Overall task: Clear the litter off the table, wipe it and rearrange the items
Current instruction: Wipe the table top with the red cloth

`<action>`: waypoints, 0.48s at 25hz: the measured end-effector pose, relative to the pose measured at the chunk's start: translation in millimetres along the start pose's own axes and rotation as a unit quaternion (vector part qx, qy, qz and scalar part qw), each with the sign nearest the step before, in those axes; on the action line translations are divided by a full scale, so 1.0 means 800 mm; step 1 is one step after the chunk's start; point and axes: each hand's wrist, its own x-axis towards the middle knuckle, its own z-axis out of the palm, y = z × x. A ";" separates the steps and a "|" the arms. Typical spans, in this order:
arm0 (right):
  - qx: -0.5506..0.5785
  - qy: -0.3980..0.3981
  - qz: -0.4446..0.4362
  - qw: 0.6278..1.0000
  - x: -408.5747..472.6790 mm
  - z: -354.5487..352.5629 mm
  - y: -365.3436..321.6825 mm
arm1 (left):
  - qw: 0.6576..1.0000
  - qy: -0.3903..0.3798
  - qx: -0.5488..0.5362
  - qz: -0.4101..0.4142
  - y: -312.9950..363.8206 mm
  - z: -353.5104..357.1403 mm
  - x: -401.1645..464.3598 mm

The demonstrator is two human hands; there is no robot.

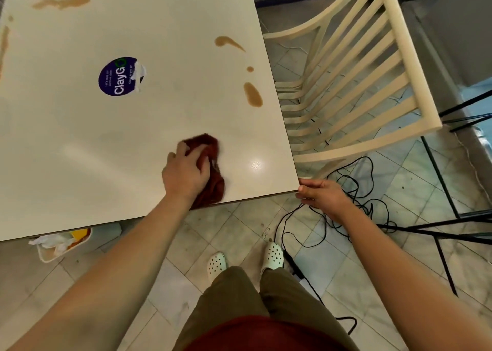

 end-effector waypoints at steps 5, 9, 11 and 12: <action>-0.028 0.006 -0.018 0.999 -0.002 -0.001 -0.001 | 1.000 -0.007 0.007 -0.028 0.107 0.017 0.033; -0.059 0.011 -0.026 0.998 -0.006 0.000 -0.001 | 0.989 -0.058 0.011 0.135 0.151 0.030 -0.028; -0.062 0.020 -0.021 0.998 -0.007 0.001 -0.003 | 0.982 -0.071 -0.002 0.174 0.126 0.025 -0.044; -0.074 0.034 -0.029 0.996 -0.006 0.003 -0.005 | 0.981 -0.074 -0.002 0.178 0.107 0.023 -0.046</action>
